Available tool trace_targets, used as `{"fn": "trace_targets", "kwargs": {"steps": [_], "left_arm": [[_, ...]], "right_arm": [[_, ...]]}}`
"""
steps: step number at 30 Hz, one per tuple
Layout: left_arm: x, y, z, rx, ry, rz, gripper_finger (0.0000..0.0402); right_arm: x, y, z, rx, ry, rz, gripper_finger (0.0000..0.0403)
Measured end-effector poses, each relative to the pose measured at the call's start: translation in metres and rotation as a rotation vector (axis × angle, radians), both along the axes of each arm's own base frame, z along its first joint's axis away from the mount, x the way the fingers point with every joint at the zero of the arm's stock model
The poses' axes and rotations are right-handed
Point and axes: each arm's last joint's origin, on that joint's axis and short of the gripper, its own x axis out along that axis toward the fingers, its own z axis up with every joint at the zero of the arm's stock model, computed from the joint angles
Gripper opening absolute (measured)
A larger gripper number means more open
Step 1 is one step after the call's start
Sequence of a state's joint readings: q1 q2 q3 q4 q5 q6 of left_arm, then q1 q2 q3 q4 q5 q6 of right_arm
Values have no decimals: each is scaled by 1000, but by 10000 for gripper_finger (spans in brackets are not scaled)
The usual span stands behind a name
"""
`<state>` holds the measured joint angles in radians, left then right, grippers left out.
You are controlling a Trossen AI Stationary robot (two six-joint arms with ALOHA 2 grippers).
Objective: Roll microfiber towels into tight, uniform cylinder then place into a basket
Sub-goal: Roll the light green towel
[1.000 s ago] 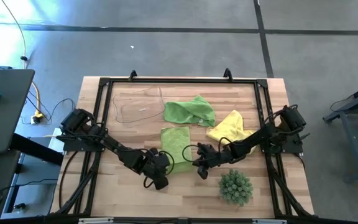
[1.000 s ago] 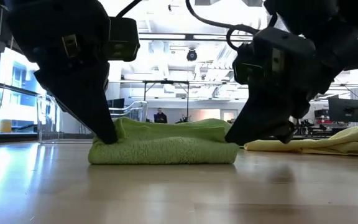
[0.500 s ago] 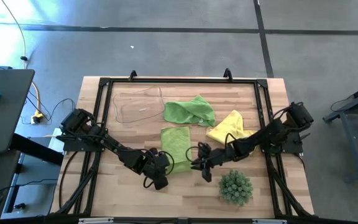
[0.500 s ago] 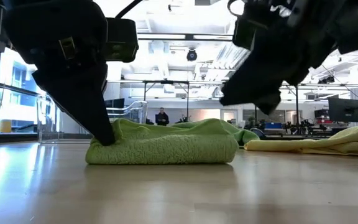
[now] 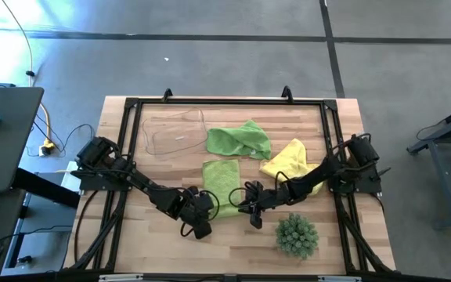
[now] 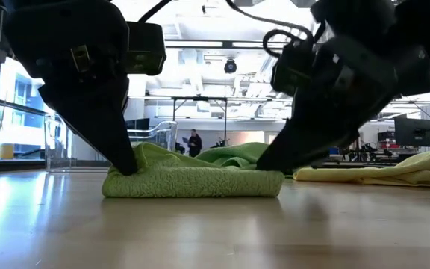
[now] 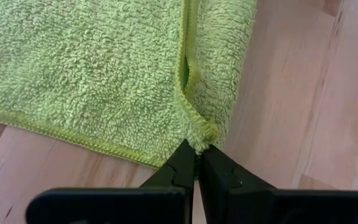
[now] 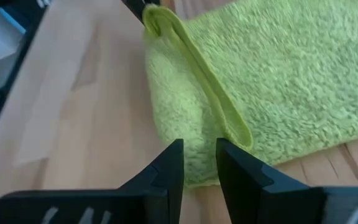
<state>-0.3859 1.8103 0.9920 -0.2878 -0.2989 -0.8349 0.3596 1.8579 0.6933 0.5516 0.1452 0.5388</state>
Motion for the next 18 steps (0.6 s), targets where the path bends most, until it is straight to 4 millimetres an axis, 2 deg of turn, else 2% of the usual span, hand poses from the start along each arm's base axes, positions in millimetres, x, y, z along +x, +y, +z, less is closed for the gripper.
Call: {"fn": "trace_targets", "kwargs": {"steps": [4, 7, 11, 18], "left_arm": [[0, 0, 0, 0, 0, 0, 11], [0, 0, 0, 4, 0, 0, 35], [-3, 1, 0, 61, 40, -81, 75], [-19, 7, 16, 89, 145, -146, 128]], "right_arm": [[0, 0, -7, -7, 23, -1, 87], [0, 0, -10, -8, 26, -1, 87], [0, 0, -10, -11, 34, -1, 87], [-1, 0, -11, -13, 39, -1, 87]]}}
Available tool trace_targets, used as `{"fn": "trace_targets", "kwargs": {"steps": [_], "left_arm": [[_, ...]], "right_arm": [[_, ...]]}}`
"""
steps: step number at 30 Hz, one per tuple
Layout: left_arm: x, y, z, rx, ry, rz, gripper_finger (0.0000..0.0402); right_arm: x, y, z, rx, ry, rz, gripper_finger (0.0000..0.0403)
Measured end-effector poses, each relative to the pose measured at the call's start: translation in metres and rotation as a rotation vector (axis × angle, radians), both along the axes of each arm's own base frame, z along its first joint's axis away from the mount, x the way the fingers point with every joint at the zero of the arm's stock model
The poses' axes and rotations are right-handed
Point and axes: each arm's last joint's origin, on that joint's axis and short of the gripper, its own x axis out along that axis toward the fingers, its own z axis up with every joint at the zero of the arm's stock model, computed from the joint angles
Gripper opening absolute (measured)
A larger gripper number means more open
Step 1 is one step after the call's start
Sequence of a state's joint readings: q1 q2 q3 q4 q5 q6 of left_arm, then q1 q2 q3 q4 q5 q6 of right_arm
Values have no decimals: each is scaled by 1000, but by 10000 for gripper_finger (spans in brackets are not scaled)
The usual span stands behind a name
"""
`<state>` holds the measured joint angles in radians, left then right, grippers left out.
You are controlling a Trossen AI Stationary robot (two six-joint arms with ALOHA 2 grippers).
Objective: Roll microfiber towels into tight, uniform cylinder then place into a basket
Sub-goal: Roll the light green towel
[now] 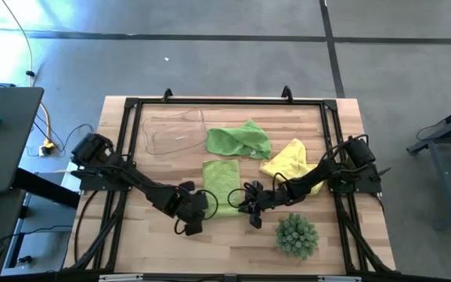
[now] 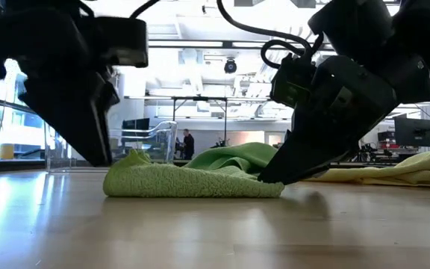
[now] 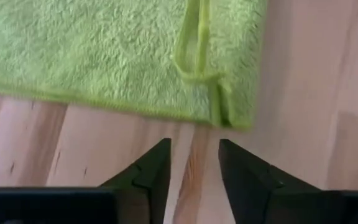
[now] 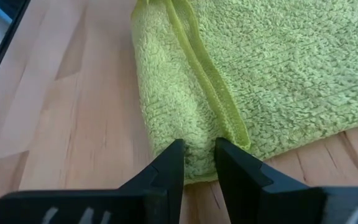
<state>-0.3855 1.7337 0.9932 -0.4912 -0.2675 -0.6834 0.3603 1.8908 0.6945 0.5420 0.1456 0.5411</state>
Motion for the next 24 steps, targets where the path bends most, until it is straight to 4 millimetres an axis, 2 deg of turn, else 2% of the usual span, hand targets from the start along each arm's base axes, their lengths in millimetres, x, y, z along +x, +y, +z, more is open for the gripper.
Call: {"fn": "trace_targets", "kwargs": {"steps": [4, 9, 13, 24], "left_arm": [[1, -3, 14, -76, -61, -49, 137], [16, -16, 22, -28, -255, -202, 136], [25, -21, 12, 17, -301, -261, 140], [27, -14, -26, 96, -137, -286, 186]], "right_arm": [[0, 0, 0, -1, 2, 0, 87], [0, 0, 0, -1, 1, 0, 87], [0, 0, 0, -1, 2, 0, 87], [0, 0, -1, -7, 3, 5, 87]]}}
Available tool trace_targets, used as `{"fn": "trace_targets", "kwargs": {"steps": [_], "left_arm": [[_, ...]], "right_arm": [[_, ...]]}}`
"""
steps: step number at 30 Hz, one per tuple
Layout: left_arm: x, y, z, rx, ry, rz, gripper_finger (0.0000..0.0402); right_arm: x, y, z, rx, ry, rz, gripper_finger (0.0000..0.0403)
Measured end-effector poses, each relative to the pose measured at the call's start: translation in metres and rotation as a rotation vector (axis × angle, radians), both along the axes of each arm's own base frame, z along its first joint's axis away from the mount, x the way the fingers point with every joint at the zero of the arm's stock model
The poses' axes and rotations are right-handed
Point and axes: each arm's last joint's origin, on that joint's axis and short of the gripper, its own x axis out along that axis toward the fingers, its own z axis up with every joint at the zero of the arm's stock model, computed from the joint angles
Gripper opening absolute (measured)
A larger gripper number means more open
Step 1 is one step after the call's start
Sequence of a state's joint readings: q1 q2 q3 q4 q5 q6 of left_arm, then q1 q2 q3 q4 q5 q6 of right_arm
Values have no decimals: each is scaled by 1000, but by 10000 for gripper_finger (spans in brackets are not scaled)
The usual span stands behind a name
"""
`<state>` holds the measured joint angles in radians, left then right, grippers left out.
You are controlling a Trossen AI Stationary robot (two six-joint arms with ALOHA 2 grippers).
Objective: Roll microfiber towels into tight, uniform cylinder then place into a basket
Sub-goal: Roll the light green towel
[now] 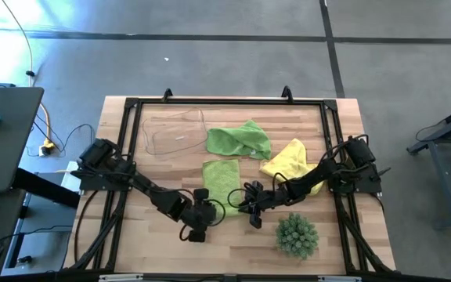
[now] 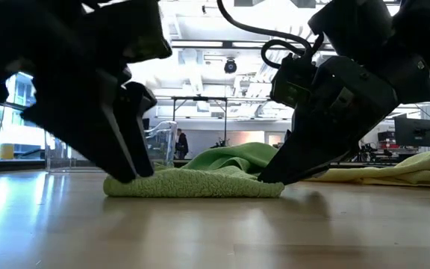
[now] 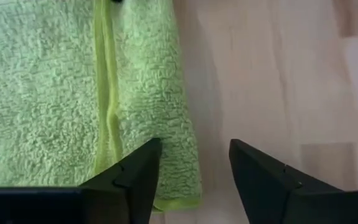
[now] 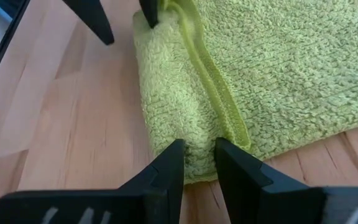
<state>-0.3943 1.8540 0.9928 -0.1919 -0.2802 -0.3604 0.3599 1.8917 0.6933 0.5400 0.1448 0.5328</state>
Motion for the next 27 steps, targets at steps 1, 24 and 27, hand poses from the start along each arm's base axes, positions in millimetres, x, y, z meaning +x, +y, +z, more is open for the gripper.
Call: {"fn": "trace_targets", "kwargs": {"steps": [1, 24, 27], "left_arm": [[-1, 1, -2, 9, 17, 1, 189], [-3, 2, -6, -26, 51, 68, 166], [-3, 2, -6, -28, 50, 71, 166]], "right_arm": [[0, 0, 0, 0, -2, 0, 87], [-11, 19, 33, -295, -144, 224, 91], [-10, 23, 27, -336, -156, 214, 112]]}}
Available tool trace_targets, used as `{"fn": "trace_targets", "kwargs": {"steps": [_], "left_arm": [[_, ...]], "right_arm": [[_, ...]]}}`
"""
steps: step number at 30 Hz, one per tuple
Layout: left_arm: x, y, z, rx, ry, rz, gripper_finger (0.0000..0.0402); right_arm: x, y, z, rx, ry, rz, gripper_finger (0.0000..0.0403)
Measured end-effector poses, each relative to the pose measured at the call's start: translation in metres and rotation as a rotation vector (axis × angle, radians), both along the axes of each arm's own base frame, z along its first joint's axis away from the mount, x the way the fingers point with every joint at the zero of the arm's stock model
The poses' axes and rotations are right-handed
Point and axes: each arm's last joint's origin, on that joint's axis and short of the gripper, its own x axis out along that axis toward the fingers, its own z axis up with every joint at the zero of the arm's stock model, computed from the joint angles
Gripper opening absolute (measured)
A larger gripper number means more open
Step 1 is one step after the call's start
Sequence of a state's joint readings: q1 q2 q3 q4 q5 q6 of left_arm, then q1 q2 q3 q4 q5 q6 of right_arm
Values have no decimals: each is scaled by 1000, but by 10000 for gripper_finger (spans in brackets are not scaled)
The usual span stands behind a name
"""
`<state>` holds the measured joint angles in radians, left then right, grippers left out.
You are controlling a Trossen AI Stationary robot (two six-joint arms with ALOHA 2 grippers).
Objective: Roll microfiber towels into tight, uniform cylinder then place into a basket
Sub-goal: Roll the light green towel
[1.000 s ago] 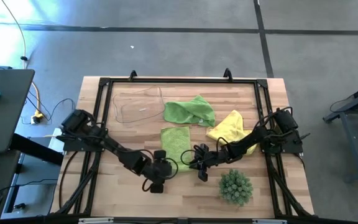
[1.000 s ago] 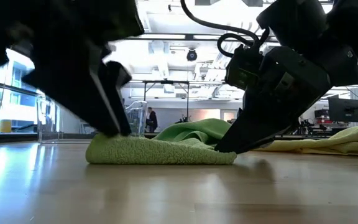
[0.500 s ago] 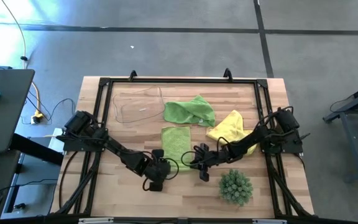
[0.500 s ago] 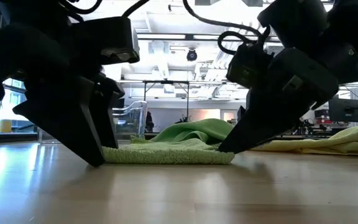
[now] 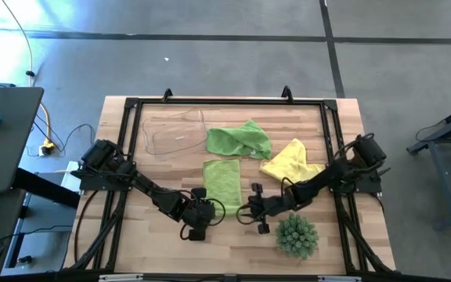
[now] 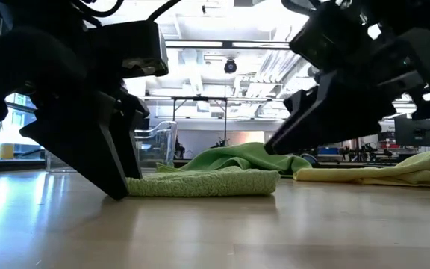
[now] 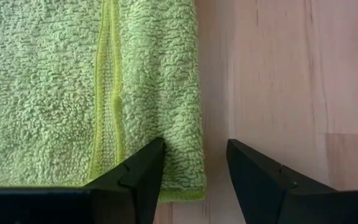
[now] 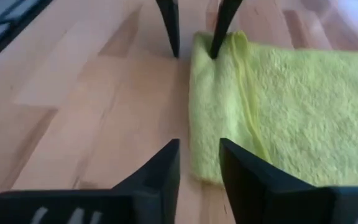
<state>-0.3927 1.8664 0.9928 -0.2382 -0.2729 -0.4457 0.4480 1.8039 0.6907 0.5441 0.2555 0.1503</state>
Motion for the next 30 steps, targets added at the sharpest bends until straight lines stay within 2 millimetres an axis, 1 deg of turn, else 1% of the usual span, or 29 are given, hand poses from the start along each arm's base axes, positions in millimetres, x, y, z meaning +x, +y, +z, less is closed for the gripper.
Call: {"fn": "trace_targets", "kwargs": {"steps": [5, 7, 9, 12, 16, 20, 24, 30], "left_arm": [[0, 0, 0, -3, -2, 3, 166], [0, 0, 0, -10, -3, 16, 166], [0, 0, 0, -15, -5, 24, 166], [0, 0, 0, -27, -7, 44, 166], [0, 0, 0, -31, -9, 51, 166], [0, 0, 0, -32, -10, 51, 166], [0, 0, 0, -25, -9, 38, 166], [-1, 0, 0, 0, 8, 5, 164]], "right_arm": [[3, 1, -7, -16, -12, 14, 162], [3, 2, -10, -53, -18, 52, 173], [4, 2, -14, -95, -15, 79, 176], [4, 1, -21, -126, 1, 94, 169], [6, -3, -31, -140, 30, 86, 149], [15, -3, -35, -139, 28, 73, 133], [18, -2, -38, -151, 31, 44, 129], [16, -3, -43, -62, 87, -43, 124]]}}
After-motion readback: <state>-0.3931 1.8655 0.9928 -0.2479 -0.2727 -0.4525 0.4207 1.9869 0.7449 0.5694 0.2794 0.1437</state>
